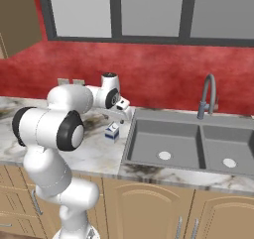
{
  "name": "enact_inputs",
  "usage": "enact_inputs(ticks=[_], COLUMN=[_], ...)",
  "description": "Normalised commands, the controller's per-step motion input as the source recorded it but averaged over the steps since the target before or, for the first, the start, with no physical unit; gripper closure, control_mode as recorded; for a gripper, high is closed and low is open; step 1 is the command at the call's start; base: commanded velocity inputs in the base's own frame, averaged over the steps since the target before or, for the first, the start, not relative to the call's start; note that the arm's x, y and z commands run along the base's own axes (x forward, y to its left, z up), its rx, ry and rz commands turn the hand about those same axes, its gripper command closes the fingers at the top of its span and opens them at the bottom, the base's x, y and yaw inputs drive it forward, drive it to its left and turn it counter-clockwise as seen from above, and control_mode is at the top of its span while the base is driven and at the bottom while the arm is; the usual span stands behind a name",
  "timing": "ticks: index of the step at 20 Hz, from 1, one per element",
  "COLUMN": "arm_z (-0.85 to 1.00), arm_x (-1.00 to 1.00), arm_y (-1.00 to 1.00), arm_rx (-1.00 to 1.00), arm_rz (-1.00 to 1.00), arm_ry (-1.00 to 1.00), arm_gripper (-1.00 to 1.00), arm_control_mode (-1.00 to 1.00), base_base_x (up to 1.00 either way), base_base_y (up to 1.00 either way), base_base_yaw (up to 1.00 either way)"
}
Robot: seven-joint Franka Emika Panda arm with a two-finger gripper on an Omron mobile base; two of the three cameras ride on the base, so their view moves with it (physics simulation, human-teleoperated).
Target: Gather the eggs and milk located in the vicinity of the sink area and place them right next to the bowl.
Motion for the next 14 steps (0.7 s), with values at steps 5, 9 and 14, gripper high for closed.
enact_inputs(ticks=[5, 9, 14], arm_z=[-0.03, -0.03, -0.15], arm_x=[-0.03, -0.23, -0.09], arm_y=[0.10, 0.13, 0.04], arm_rx=[0.00, 0.00, 0.00], arm_rz=[0.05, 0.00, -0.05], arm_ry=[0.00, 0.00, 0.01], arm_gripper=[-1.00, -1.00, -1.00], arm_control_mode=[-1.00, -1.00, -1.00], base_base_x=[0.00, 0.00, 0.00], base_base_y=[0.00, 0.00, 0.00], base_base_yaw=[0.00, 0.00, 0.00])
